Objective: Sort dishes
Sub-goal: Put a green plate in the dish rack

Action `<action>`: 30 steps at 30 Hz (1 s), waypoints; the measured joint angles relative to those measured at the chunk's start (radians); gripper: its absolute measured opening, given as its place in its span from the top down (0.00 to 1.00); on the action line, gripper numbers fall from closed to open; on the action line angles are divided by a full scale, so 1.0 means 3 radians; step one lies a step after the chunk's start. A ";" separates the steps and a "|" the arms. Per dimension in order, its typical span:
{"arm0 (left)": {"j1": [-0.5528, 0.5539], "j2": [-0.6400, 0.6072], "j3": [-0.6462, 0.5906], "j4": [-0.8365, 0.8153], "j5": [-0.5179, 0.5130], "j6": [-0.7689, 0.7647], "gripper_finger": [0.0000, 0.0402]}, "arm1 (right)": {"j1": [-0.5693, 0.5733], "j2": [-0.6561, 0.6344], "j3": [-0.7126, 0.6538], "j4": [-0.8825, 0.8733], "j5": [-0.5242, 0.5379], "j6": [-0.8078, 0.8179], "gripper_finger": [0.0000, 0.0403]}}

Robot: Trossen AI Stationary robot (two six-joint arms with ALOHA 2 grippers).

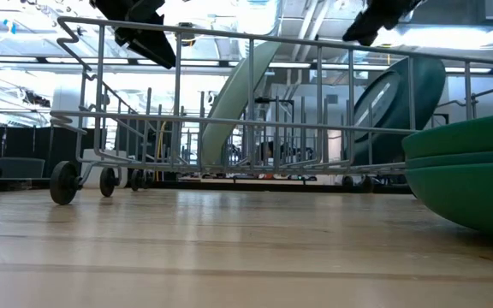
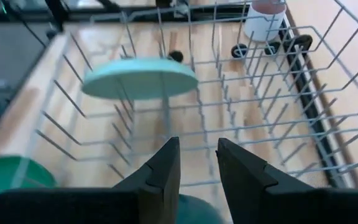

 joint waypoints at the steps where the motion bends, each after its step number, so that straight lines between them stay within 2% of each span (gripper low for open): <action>1: 0.0000 0.0000 0.0000 0.0000 0.0000 0.0000 0.57 | 0.0040 -0.0043 0.0000 -0.0001 0.0000 0.0101 0.72; 9: 0.0000 0.0000 0.0000 -0.0001 0.0014 -0.0013 0.57 | 0.0641 -0.0309 0.0000 0.0016 0.0073 0.0899 0.72; 11: 0.0000 0.0000 0.0000 0.0001 0.0181 -0.0032 0.57 | 0.0876 -0.0323 0.0000 -0.0057 0.0218 0.1094 0.72; 15: -0.0048 0.0000 -0.0001 0.0046 0.0777 -0.0049 0.57 | 0.1332 -0.0325 0.0000 -0.0326 0.0606 0.1518 0.72; 18: -0.0220 0.0000 -0.0001 0.0235 0.1068 0.0099 0.57 | 0.1694 -0.0328 0.0000 -0.0592 0.0927 0.1945 0.72; 24: -0.0586 0.0000 -0.0001 0.0757 0.1045 0.0427 0.57 | 0.2531 -0.0327 0.0000 -0.0931 0.1789 0.2790 0.72; 30: -0.0779 0.0003 -0.0001 0.0976 0.1039 0.0438 0.57 | 0.3362 -0.0295 -0.0001 -0.0786 0.2941 0.3311 0.72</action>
